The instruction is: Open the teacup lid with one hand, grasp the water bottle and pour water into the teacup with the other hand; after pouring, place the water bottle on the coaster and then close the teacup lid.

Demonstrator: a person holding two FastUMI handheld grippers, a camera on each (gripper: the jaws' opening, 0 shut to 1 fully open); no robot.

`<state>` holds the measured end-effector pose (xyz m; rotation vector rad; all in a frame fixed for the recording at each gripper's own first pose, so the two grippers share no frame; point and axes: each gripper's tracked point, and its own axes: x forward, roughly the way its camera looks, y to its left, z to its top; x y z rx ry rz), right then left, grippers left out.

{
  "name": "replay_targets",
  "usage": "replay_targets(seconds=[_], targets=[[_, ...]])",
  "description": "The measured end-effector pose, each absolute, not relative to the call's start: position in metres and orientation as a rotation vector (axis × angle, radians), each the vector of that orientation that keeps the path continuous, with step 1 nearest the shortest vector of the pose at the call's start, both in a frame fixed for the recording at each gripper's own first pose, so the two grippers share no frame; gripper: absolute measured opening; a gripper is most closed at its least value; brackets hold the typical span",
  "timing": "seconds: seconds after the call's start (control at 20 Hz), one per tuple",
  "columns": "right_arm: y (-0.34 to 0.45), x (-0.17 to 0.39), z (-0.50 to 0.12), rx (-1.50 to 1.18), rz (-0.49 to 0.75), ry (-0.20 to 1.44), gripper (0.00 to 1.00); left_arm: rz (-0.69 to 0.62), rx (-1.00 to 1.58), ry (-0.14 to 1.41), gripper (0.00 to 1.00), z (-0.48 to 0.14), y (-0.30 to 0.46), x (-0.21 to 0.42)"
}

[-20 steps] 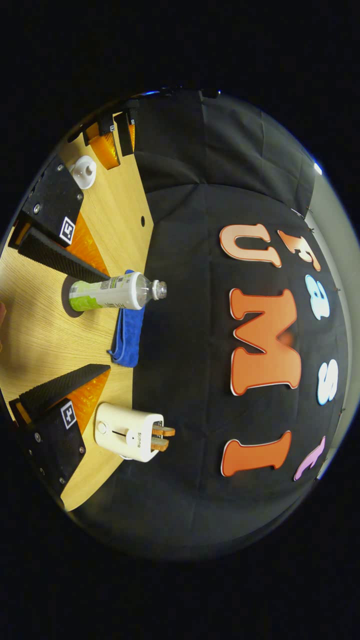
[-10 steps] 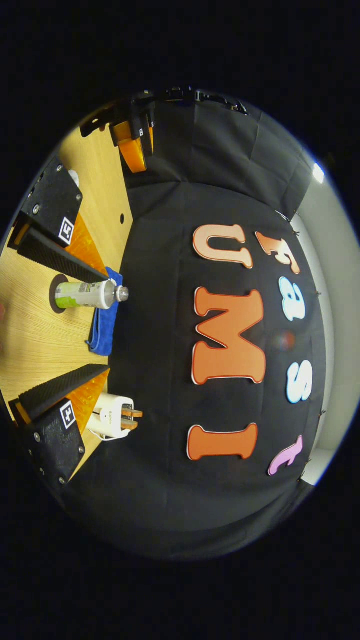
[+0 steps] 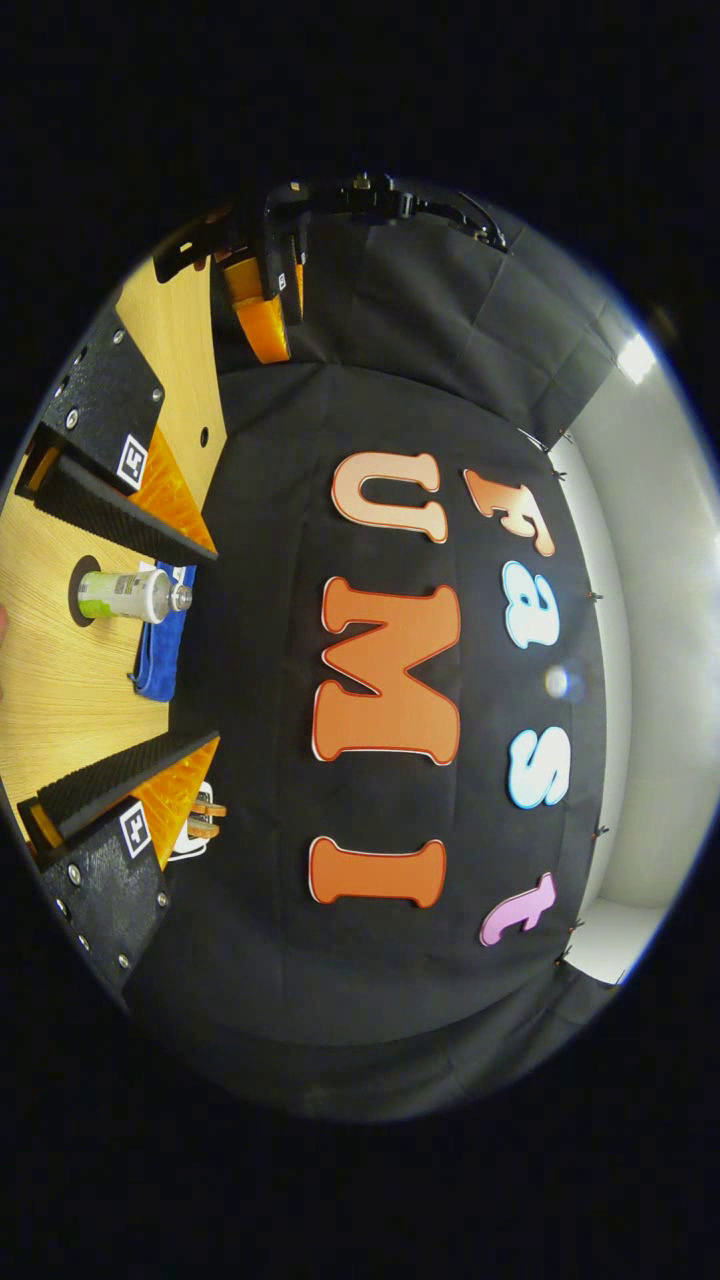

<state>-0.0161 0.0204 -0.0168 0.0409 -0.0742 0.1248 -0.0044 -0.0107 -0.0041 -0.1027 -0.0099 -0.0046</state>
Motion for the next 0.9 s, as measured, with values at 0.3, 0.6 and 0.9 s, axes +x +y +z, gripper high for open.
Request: replay_targets(seconds=[0.3,0.6,0.9], targets=[[0.029,-0.015,-0.021,0.025,0.124,-0.071,0.97,0.01,-0.101,-0.006,0.94,-0.006,-0.006,-0.005],[0.03,-0.008,-0.041,0.006,0.094,-0.011,0.97,0.011,-0.08,-0.031,0.94,-0.002,-0.002,-0.006],[0.024,-0.006,-0.052,0.053,0.078,0.038,0.94,0.009,-0.072,-0.04,0.94,0.0,-0.006,-0.004]])
